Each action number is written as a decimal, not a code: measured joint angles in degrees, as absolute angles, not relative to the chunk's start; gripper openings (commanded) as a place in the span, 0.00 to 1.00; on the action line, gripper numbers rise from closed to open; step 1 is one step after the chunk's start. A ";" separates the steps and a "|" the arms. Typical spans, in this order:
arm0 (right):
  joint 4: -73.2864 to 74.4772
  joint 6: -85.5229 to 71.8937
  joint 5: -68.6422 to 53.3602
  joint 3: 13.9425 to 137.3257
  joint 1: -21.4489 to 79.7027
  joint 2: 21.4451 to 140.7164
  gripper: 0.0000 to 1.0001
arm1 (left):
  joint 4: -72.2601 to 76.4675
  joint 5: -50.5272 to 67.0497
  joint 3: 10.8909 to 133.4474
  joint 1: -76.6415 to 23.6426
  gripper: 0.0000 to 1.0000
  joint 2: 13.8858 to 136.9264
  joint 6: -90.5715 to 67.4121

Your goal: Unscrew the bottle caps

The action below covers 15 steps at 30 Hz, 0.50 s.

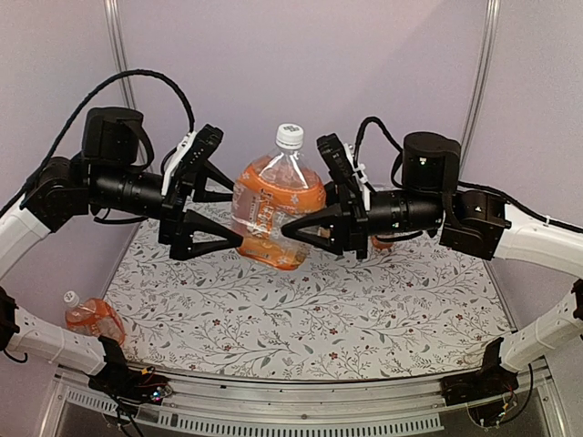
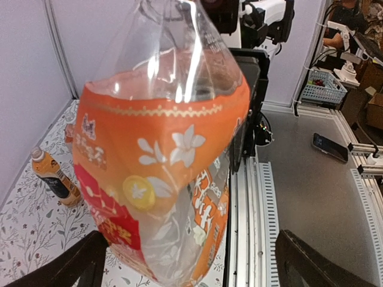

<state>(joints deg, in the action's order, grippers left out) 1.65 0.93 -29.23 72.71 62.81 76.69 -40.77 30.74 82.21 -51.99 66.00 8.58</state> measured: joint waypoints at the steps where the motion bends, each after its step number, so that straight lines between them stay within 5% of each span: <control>1: 1.63 0.99 -29.28 72.71 62.76 76.73 0.16 | -40.77 30.46 82.21 -52.01 1.00 66.00 9.04; 15: 1.48 1.45 -28.88 72.55 62.74 76.69 0.15 | -40.53 32.82 81.32 -49.91 1.00 65.41 13.76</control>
